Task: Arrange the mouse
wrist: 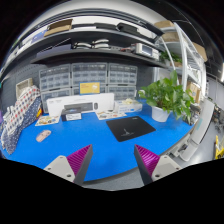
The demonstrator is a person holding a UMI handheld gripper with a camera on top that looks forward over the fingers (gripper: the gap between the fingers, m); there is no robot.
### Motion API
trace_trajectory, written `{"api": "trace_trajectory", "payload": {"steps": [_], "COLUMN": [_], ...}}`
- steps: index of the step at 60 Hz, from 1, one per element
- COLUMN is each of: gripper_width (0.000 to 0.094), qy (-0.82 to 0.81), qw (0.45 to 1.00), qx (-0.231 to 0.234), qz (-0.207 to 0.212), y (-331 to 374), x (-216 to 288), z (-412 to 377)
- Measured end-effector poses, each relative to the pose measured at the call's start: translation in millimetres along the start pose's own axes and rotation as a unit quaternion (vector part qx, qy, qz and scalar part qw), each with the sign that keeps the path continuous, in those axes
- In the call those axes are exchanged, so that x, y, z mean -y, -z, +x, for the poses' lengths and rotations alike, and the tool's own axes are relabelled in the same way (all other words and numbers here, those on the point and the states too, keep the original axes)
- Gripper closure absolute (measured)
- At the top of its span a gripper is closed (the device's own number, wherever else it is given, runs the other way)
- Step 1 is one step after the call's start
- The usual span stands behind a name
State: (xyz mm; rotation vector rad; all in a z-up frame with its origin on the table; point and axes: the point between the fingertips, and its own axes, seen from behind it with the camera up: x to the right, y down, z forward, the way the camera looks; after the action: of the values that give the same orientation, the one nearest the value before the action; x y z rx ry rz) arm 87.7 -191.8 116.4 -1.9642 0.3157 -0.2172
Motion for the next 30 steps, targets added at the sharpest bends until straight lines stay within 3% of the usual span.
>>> {"api": "trace_trajectory", "payload": {"steps": [12,30], "gripper_width": [0.0101,0.0105], "qy": [0.014,0.055], "qw": [0.999,0.985], "qx": [0.038,0.154], "qz": [-0.021,-0.059], "y": [-2.0,-20.5], "x": [-31.6,-75.3], "z": [-50.9,-198.7]}}
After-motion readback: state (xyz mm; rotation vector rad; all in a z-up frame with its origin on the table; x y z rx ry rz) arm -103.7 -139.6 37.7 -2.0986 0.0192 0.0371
